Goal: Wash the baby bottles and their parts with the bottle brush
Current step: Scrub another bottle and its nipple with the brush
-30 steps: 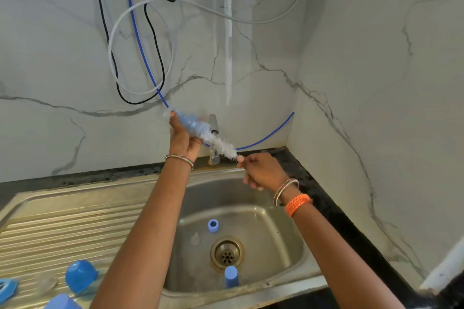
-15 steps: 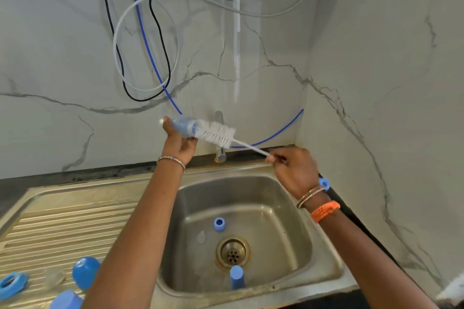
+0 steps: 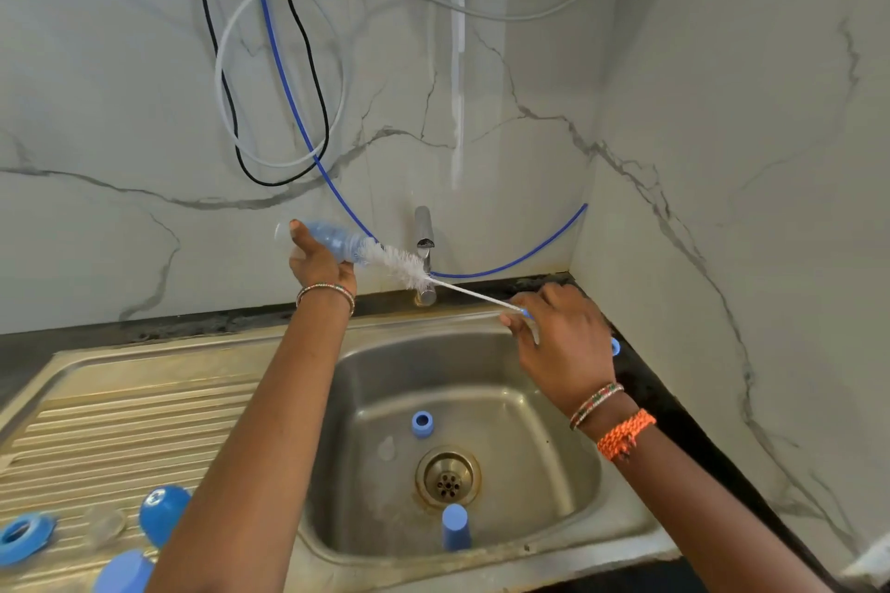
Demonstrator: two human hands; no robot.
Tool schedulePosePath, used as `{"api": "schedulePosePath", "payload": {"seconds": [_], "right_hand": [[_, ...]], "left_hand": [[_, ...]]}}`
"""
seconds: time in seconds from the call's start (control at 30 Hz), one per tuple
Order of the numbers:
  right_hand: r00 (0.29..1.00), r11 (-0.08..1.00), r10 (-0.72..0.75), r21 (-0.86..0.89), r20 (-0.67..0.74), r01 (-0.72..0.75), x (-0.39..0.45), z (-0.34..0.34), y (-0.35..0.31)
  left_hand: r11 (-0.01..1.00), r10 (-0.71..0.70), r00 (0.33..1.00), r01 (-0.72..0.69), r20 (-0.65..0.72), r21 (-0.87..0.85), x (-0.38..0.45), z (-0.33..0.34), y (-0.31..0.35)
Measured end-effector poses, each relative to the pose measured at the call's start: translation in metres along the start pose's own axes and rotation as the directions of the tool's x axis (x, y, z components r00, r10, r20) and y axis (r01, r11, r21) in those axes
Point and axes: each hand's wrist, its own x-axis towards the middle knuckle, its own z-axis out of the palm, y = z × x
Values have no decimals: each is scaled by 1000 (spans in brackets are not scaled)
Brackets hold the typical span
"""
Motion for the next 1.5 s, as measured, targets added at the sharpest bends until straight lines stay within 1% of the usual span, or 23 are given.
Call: {"api": "schedulePosePath", "payload": {"seconds": [0.17, 0.27, 0.3, 0.37, 0.4, 0.47, 0.53, 0.6, 0.63, 0.67, 0.73, 0.87, 1.0, 1.1, 1.17, 1.2, 1.27, 1.3, 1.33, 1.37, 1.43, 1.47, 1.5], "right_hand": [[996, 994, -89, -66, -20, 88, -4, 9, 8], [974, 991, 100, 68, 202, -115, 7, -5, 6], [906, 923, 169, 261, 387, -284, 11, -10, 5], [599, 494, 57, 499, 799, -712, 14, -20, 1], [454, 298, -54, 448, 889, -843, 13, -22, -1], [331, 116, -160, 351, 930, -929, 8, -20, -6], [374, 172, -92, 384, 923, -907, 5, -17, -15], [576, 633, 131, 379, 807, -675, 7, -16, -21], [706, 872, 197, 207, 681, -444, 7, -16, -22], [829, 973, 201, -7, 523, -232, 4, -17, -22], [981, 993, 46, -116, 186, -24, 0, -21, -23], [889, 928, -357, -213, -287, 305, -2, -25, -20], [801, 894, -429, -319, -417, 313, 3, -31, -13], [851, 913, -383, -284, -359, 291, 5, -30, -12], [991, 984, -105, -156, -83, 91, 14, -38, -18], [965, 990, 137, -3, 223, -140, 22, -45, -20], [542, 704, 267, 223, 796, -674, 35, -58, -21], [436, 597, 199, 244, 878, -764, 39, -57, -17], [443, 619, 154, 263, 883, -740, 41, -55, -16], [548, 751, 164, 256, 820, -608, 39, -52, -15], [910, 993, 82, 45, 407, -110, 35, -46, -16], [984, 991, -76, -99, 161, 93, 31, -43, -17], [969, 953, -245, -189, -10, 239, 28, -40, -17]], "left_hand": [[996, -38, 999, 36, 29, 78, -3, 2, 2], [973, -119, 981, 83, 156, 215, -5, 2, 5], [976, -146, 962, 103, 230, 190, -5, -3, 8], [990, -143, 909, 129, 392, 63, -6, -17, 16], [989, -132, 884, 146, 448, 4, -6, -22, 20], [991, -124, 888, 130, 443, 16, -5, -27, 24], [992, -112, 950, 88, 292, 92, -5, -28, 24], [997, -65, 986, 56, 154, 61, 0, -30, 22], [1000, -21, 995, 21, 99, 1, 2, -32, 22], [998, 14, 999, -12, 39, -57, 3, -33, 22], [996, 36, 996, -42, -82, -79, 3, -33, 22], [992, -101, 995, 102, -19, 72, 1, -28, 23], [967, -245, 950, 254, 192, -24, -6, -30, 24], [958, -283, 949, 286, 140, -1, -11, -29, 21], [968, -252, 963, 250, 90, 38, -7, -31, 16], [973, -224, 972, 220, 71, 70, -4, -33, 14], [974, -180, 982, 171, 50, 151, -3, -35, 10], [970, -171, 984, 161, 41, 182, -2, -37, 9], [970, -163, 986, 155, 28, 189, -2, -38, 8], [970, -150, 989, 145, 13, 194, -2, -39, 7], [970, -164, 986, 160, 7, 181, -2, -42, 5], [972, -204, 978, 198, 33, 127, -3, -43, 5], [970, -238, 970, 234, 59, 66, -4, -44, 3]]}}
